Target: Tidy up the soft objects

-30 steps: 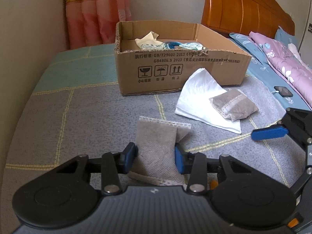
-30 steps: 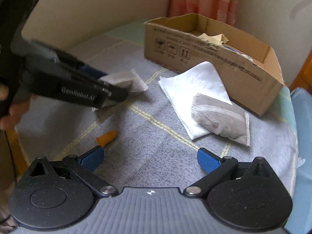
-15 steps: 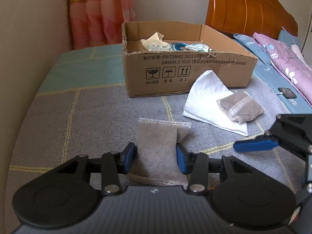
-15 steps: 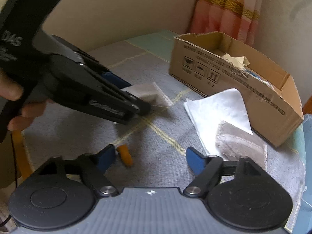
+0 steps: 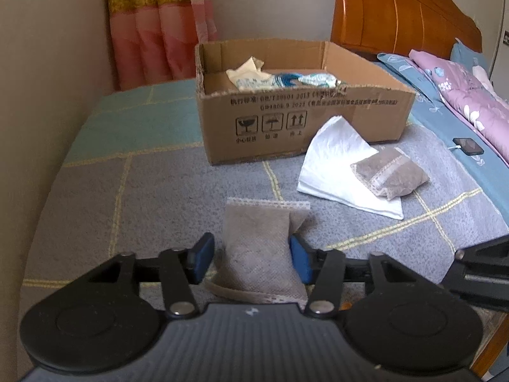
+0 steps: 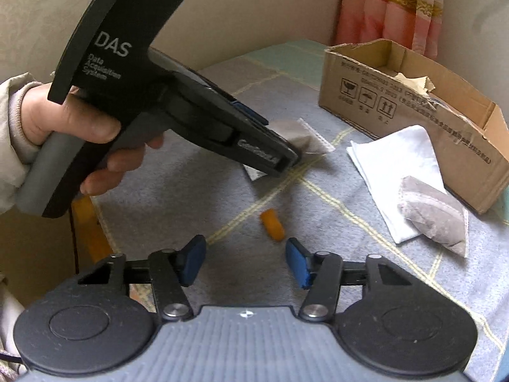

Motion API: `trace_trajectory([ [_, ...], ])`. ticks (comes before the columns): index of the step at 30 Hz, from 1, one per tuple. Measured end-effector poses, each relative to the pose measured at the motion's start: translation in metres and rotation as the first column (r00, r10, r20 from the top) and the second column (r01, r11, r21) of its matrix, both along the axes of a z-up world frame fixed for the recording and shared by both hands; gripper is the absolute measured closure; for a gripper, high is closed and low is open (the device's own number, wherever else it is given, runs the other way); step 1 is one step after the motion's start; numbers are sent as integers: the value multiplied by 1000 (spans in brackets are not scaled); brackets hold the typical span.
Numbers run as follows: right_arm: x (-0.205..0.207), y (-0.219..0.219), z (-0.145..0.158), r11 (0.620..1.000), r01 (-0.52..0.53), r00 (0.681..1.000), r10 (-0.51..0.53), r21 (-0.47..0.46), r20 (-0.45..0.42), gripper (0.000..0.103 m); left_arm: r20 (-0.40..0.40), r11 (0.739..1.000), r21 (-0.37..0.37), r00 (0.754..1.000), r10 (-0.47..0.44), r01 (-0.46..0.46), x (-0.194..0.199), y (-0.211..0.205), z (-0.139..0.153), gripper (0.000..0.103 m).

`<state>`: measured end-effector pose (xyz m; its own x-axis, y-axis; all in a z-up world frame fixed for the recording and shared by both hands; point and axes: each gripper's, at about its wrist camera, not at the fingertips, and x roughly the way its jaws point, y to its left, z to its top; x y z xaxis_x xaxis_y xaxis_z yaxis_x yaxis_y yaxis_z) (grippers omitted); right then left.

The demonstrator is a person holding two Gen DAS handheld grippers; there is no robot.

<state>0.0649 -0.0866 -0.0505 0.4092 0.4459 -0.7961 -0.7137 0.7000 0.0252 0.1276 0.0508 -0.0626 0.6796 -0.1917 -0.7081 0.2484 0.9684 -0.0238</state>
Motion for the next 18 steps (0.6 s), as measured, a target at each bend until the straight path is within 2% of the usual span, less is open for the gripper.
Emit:
trace_trajectory([
  [2,-3,4,1,1000,-6,1000,6,-6,-5,49,11,1000,-6,1000,8,-8,-2,3,3,41],
  [10,-7,10,7,1000,-16,1000,16,-13,-14,49,15,1000,-21,1000,8,-8,-3,8,8,41],
  [12,-3,13,2,999,3,1000,-4,-38,-8,49,20,1000,-27,1000,12,-11,-4,9,9,41],
  [18,12,11,0,999,47,999,-47,-23,-5,49,18,999,-38,1000,24,-23,-4,15,9,40],
])
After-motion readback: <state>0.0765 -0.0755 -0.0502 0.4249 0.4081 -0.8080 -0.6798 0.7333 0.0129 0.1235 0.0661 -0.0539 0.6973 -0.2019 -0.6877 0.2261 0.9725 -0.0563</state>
